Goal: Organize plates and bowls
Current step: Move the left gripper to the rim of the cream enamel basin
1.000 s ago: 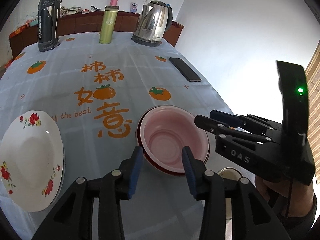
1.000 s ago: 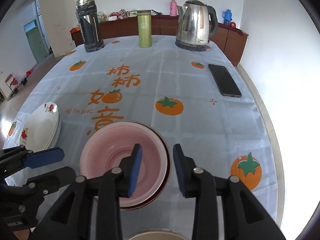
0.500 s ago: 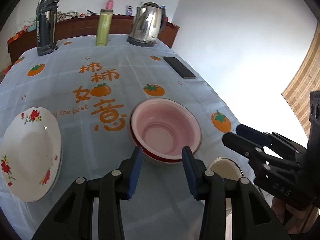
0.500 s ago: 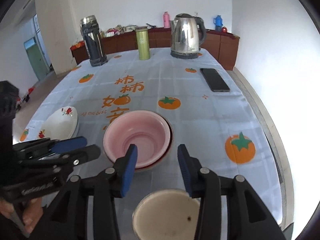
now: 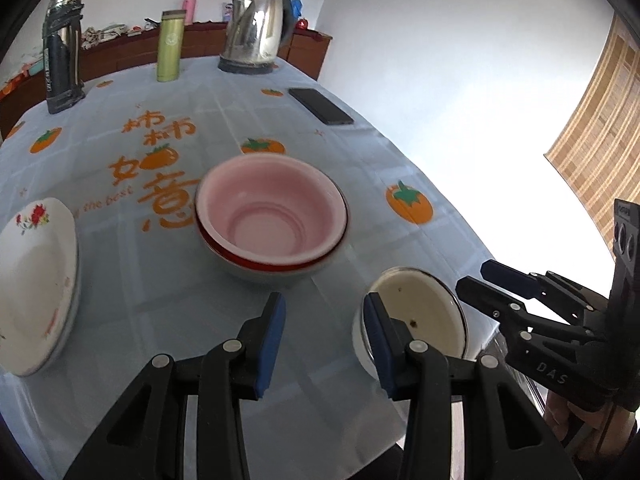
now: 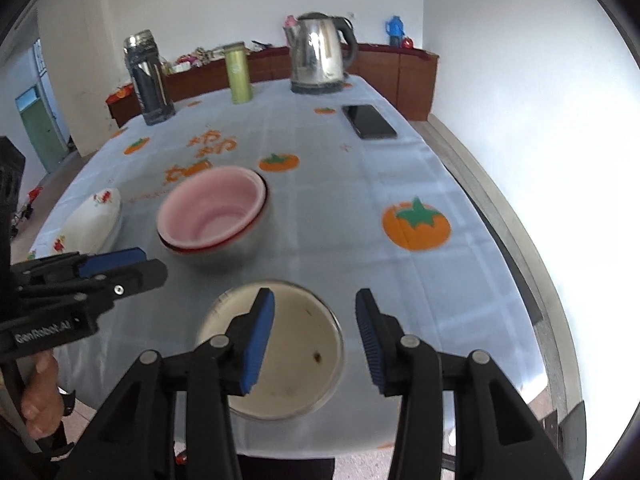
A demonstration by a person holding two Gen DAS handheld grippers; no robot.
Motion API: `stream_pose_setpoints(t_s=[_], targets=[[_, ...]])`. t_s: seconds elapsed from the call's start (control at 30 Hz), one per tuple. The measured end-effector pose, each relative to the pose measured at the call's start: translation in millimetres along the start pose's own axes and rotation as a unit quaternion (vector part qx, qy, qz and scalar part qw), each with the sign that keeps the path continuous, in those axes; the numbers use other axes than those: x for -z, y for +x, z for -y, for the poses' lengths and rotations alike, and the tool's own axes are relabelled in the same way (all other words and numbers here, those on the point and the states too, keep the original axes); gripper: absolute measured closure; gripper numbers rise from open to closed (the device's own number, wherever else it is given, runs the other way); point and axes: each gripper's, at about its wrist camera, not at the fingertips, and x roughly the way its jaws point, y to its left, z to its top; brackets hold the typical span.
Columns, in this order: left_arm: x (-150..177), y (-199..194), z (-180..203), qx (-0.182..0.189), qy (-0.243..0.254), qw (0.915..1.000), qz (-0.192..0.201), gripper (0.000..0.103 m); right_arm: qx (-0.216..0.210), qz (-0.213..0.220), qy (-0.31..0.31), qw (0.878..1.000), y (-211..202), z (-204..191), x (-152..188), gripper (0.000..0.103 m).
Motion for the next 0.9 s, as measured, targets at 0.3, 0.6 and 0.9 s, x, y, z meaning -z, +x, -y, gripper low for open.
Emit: stream_pose_setpoints(t_s=[0.3,0.6,0.9], targets=[[16.7,13.0,19.1,0.008,0.02,0.9995,-0.024,0.06,0.005,-0.025,0.006,1.0,6.0,9.3,22.9,0.06],[23.0,19.8,27.4,0.009,0.029,0.9989,-0.034,0.06,0.005,-0.034,0.006,0.999,9.3,9.6,31.6,0.069],[24.9,23.8,27.0,0.013,0.027,0.9987,-0.041,0.06,0.007,-0.038,0.003,0.999,10.1,8.8,35.4,0.073]])
